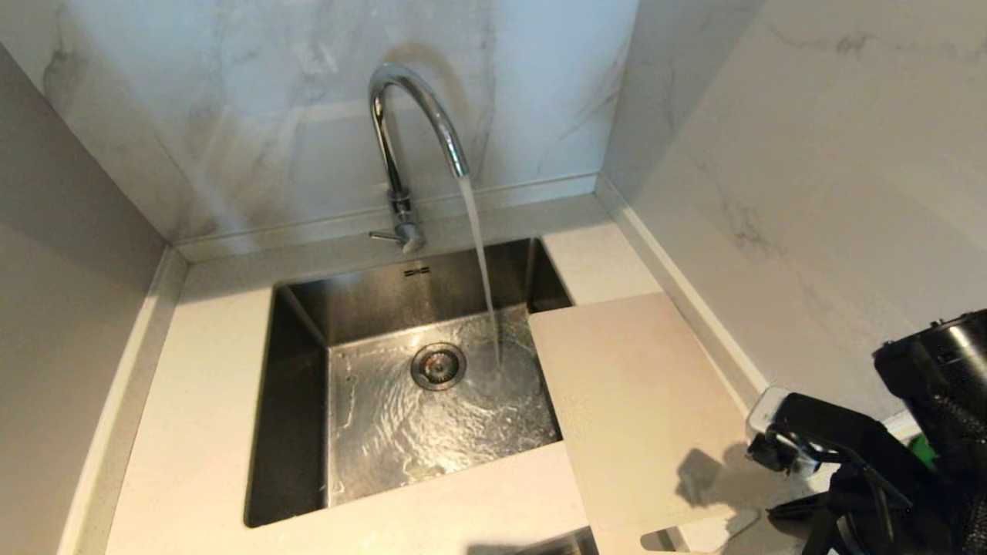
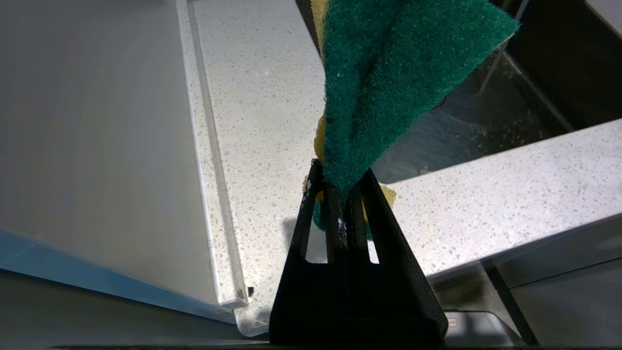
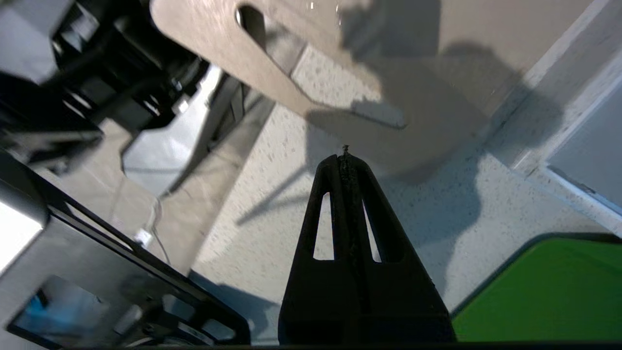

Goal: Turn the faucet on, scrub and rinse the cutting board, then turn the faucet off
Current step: Pick up the cutting board

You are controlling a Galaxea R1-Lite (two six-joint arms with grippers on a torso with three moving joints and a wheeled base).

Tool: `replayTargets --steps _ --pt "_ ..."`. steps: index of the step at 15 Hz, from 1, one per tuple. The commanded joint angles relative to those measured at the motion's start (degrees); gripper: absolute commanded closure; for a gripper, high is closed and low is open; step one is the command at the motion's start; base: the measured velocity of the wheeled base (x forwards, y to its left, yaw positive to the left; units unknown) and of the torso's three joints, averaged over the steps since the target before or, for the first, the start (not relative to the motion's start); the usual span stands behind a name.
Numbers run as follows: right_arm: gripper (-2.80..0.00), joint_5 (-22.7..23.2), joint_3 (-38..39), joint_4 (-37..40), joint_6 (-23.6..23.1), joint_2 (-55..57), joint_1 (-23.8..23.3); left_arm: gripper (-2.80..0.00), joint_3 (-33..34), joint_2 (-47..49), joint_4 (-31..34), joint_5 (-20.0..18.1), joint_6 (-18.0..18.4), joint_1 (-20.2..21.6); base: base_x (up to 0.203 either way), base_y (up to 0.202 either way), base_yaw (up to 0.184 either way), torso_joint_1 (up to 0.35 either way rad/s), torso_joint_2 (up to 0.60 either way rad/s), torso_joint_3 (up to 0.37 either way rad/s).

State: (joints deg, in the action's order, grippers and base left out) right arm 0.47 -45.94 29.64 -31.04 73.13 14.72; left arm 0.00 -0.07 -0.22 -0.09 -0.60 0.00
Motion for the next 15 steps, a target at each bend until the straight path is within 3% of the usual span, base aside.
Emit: replayTargets --steps 1,4,6,9,10,15 --pt "0.0 -1.76 1.35 -0.01 -0.95 2.83 1.68 0.0 0.09 0.07 0.02 0.0 -0.02 0.0 0.0 0.0 0.0 0.0 0.0 0.0" --pt "0.0 -6.41 1.36 -0.02 -3.45 3.64 4.24 0.0 0.09 0.07 -0.04 0.0 -0.02 0.0 0.0 0.0 0.0 0.0 0.0 0.0" --pt "0.0 -7.18 1.76 -0.17 -3.74 4.25 6.44 0.0 0.09 0.07 -0.04 0.0 -0.02 0.0 0.0 0.0 0.0 0.0 0.0 0.0" --pt "0.0 -9.07 5.4 -8.41 -3.82 5.92 8.86 0.0 0.09 0.07 -0.04 0.0 -0.02 0.0 0.0 0.0 0.0 0.0 0.0 0.0" --pt "-2.8 -10.29 7.8 -13.33 -4.26 6.82 9.62 0.0 0.09 0.07 -0.01 0.0 -0.02 0.0 0.0 0.0 0.0 0.0 0.0 0.0" --pt "-2.8 -11.1 12.64 -16.46 -11.17 5.33 11.55 0.0 0.09 0.07 -0.04 0.0 -0.02 0.0 0.0 0.0 0.0 0.0 0.0 0.0"
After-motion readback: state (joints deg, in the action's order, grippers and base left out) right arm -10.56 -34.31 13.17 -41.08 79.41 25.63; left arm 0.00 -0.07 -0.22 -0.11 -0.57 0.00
